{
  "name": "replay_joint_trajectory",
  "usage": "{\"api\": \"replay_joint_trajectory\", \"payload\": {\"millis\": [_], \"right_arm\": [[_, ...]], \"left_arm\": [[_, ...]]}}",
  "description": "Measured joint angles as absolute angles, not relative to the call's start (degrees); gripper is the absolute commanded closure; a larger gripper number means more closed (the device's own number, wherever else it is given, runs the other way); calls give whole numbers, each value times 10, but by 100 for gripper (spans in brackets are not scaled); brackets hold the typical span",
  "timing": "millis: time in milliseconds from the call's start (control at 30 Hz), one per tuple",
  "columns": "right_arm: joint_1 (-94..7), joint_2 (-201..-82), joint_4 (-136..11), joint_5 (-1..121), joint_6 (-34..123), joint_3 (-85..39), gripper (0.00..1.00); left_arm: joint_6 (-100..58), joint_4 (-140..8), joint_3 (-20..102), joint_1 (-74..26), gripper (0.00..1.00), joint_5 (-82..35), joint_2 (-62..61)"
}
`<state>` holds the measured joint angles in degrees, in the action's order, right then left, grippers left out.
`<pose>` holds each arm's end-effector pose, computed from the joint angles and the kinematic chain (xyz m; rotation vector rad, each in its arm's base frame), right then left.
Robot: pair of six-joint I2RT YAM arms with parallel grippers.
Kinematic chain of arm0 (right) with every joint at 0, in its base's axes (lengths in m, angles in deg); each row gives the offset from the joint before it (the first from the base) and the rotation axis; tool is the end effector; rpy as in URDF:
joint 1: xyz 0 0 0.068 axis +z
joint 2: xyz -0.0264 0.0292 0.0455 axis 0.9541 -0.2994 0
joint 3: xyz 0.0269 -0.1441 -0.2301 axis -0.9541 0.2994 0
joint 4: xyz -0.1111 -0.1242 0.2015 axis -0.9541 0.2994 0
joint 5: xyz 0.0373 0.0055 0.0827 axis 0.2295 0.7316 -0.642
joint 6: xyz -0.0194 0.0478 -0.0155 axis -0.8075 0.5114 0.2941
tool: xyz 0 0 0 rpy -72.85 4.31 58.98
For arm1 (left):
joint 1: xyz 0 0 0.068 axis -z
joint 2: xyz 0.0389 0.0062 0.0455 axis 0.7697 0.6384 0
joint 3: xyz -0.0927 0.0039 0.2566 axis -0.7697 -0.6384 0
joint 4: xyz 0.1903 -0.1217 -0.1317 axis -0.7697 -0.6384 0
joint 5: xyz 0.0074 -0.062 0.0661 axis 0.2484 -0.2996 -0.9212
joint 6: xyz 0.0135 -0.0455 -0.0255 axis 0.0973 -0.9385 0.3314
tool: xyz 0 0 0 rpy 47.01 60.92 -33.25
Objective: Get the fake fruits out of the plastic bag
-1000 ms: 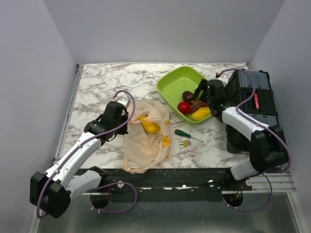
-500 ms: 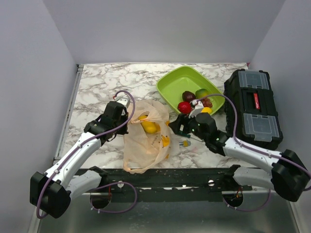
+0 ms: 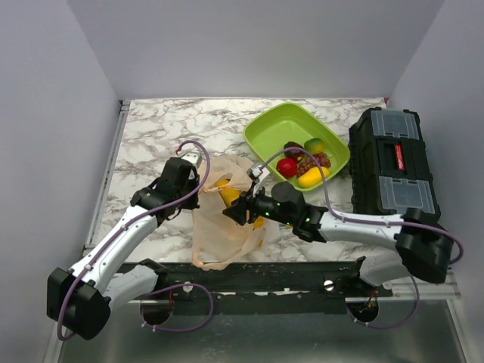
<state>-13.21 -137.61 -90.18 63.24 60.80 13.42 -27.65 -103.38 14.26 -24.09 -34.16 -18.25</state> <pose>0.1498 0.2580 0.2475 -0.6443 1.7829 1.0860 0.1857 -0.0898 0.2609 0.1537 2.4244 -0.3014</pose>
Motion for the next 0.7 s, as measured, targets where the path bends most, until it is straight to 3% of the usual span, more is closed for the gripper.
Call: {"api": "replay_joint_trajectory", "payload": {"millis": [133,367,700], "right_arm": [[-122,-1460,-899,641,611,97,59],[-119,-1507,-856,743,604,46,66],[-119,-1565,-822,849,593,19,67]], "left_arm": [[-277,-1034,143,-241,100,-342,-182],[-277,-1034,143,-241,100,-341,-182],[-277,-1034,143,-241,100,-341,-182]]}}
